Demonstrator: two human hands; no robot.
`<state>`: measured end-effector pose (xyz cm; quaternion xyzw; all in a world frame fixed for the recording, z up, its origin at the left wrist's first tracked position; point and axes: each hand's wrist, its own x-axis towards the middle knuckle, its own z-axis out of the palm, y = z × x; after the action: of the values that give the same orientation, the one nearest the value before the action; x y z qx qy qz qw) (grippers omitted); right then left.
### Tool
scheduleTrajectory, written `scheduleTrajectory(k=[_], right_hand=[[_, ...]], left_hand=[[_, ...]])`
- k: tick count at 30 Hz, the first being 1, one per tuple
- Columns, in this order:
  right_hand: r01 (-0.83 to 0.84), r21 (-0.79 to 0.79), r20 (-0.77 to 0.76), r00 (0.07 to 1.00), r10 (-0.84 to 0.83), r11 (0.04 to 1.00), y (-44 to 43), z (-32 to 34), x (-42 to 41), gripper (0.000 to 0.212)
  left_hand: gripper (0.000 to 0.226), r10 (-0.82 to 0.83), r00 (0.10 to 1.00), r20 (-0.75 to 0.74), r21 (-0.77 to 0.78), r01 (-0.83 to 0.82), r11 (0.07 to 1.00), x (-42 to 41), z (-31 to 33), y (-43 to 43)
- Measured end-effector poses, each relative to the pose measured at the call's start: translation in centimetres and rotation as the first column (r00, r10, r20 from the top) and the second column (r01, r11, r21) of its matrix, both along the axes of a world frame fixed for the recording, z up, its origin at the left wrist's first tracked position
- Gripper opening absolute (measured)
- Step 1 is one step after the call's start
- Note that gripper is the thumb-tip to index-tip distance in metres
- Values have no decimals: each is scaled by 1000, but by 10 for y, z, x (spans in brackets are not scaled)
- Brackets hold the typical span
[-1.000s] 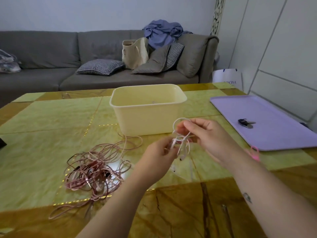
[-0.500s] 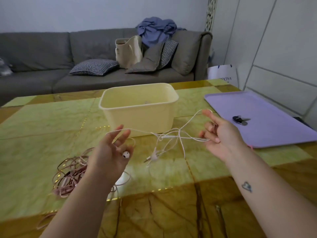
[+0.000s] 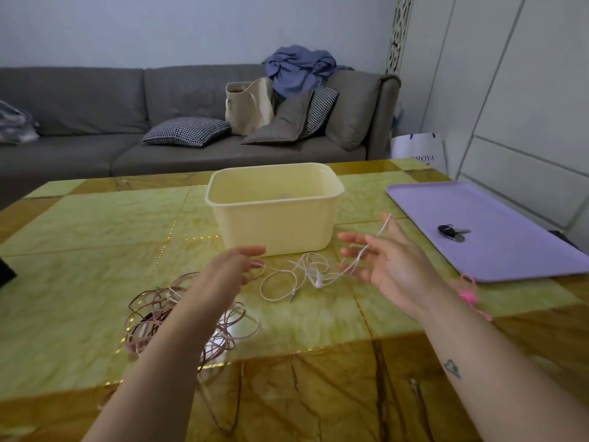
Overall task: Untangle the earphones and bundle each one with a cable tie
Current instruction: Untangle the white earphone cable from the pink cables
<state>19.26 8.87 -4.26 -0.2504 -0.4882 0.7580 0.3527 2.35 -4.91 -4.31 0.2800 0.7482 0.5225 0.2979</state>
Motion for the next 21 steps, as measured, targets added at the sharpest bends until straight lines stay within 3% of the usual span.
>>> scheduleTrajectory(k=[2,4,6,9,10,13,15,17,19,21], right_hand=[[-78,-21,-107,991,75,997,-8,7,0,65],[-157,-34,-191,970,147,987,-15,13,0,64],[-209,-33,-249,949,195,977,-22,17,0,63],[-174,-13,-304,939,162,985,-21,22,1,55],[-118,-22,-328,939,105,993,-17,21,3,52],[163,-46,-284,944,-169,986,0,14,9,49],[312,69,-170,940,-297,948,3,5,10,51],[365,247,-74,931,-358,898,1,-2,8,51],[313,443,40,929,-368,840,-4,-1,8,53],[130,528,198,942,-270,839,-11,3,9,58]], left_hand=[[38,-125,962,-242,-61,113,992,13,1,-1],[44,-228,867,-444,-50,230,972,29,1,1],[43,-324,798,-509,-10,371,929,47,0,8],[19,-362,815,-451,61,433,899,57,-10,17],[7,-326,834,-444,69,395,916,54,-12,19],[14,-67,892,-446,179,163,970,39,-12,20],[13,116,886,-449,287,21,958,35,-6,18],[12,176,876,-450,316,-28,948,36,-2,16],[12,161,935,-317,336,-48,941,34,0,17],[15,24,998,51,402,-43,915,33,5,15]])
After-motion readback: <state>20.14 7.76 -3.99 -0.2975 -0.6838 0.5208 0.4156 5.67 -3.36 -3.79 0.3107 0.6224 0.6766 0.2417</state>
